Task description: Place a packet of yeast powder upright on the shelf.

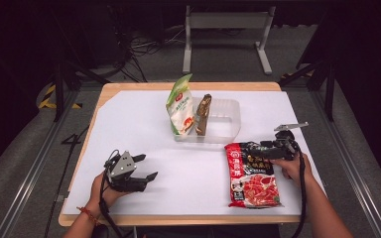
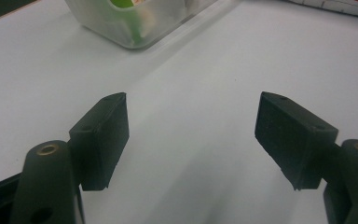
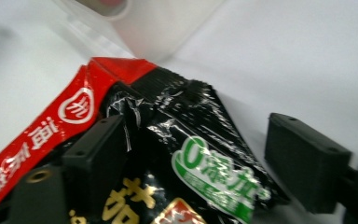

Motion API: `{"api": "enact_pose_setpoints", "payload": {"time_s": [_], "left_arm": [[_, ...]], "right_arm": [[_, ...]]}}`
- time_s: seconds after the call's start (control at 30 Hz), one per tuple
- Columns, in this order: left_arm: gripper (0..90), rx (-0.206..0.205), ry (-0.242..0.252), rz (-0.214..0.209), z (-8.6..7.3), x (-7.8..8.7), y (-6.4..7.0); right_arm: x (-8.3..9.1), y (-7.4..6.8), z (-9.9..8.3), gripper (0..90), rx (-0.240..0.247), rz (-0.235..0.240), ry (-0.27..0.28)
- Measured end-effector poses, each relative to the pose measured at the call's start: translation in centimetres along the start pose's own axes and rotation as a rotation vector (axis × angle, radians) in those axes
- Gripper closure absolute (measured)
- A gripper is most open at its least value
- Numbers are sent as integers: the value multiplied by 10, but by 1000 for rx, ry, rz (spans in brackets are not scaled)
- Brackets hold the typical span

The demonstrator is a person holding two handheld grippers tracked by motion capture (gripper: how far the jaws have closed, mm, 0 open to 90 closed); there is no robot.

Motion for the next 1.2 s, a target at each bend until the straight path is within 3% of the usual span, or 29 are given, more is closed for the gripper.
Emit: {"api": "enact_pose_setpoints", "payload": {"time_s": [0.13, 0.17, 0.2, 0.37, 0.6, 0.73, 1.0, 1.2], "left_arm": [[267, 2, 2, 3, -1, 0, 0], [261, 6, 6, 3, -1, 1, -1], [261, 12, 9, 9, -1, 1, -1], [238, 16, 17, 26, -1, 1, -2], [233, 18, 8, 26, -3, 0, -2], [229, 23, 12, 31, -3, 1, -4], [228, 37, 25, 35, -4, 1, -9], [228, 27, 17, 33, -3, 0, -8]], "right_arm": [[0, -5, -1, 277, 36, -20, 1], [1, -5, -2, 341, 35, -34, 5], [1, -5, -2, 341, 35, -34, 5], [5, -3, -4, 525, 7, -33, 26], [10, -1, -7, 658, 16, -12, 42], [18, 4, -10, 742, 20, 34, 57], [34, 5, -14, 805, 46, 70, 82], [30, 3, -14, 723, 34, 38, 62]]}}
Point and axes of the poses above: each handheld gripper's, and its own axes: x roughly backward along the jaws, z roughly out of its top, y roughly to its right, the point moved 1 cm from there along -x, roughly forward along the jaws, and after that the axes turned 14 degrees about -z, right-handed, at the moved point
